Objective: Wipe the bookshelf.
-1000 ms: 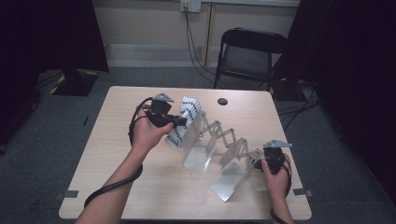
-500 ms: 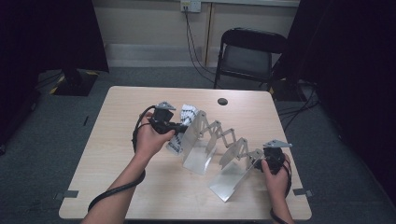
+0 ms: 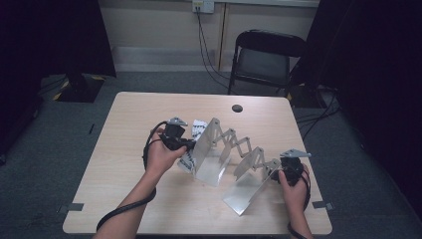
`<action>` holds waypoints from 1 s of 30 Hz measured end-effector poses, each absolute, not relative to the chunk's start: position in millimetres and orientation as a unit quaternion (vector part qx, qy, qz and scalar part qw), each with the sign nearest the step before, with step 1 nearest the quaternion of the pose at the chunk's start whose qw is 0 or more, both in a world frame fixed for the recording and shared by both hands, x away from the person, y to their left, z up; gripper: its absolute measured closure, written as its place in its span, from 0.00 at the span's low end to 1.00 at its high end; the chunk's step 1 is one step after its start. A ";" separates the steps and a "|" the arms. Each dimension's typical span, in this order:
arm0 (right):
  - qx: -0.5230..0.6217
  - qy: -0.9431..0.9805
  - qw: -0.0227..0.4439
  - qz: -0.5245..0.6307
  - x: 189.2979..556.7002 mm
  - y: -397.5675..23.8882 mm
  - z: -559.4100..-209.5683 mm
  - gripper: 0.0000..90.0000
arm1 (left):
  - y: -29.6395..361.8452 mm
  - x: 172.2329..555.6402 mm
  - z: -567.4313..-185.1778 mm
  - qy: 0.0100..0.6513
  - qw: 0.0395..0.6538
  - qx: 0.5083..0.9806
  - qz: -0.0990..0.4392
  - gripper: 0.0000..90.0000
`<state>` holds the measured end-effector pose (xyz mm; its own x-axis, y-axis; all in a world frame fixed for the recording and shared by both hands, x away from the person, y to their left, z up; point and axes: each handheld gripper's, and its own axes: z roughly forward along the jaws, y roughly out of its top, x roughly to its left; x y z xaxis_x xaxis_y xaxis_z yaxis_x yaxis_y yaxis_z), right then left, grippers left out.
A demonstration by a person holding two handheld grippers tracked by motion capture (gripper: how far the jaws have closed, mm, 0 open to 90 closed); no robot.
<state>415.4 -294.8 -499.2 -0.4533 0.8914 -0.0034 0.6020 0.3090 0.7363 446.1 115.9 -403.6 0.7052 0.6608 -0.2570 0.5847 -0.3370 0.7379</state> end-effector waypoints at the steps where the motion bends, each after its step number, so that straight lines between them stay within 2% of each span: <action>1: 0.478 0.781 0.212 0.342 415.4 -294.7 -499.2 0.17 | 115.8 445.9 -405.9 0.382 0.431 0.816 0.043 0.91; 13: 0.476 0.782 0.212 0.342 415.5 -293.2 -499.2 0.18 | 117.9 443.8 -451.0 0.402 0.412 0.817 0.022 0.91; 30: 0.474 0.783 0.211 0.343 415.5 -291.6 -499.2 0.18 | 135.3 442.1 -472.6 0.421 0.380 0.822 0.047 0.90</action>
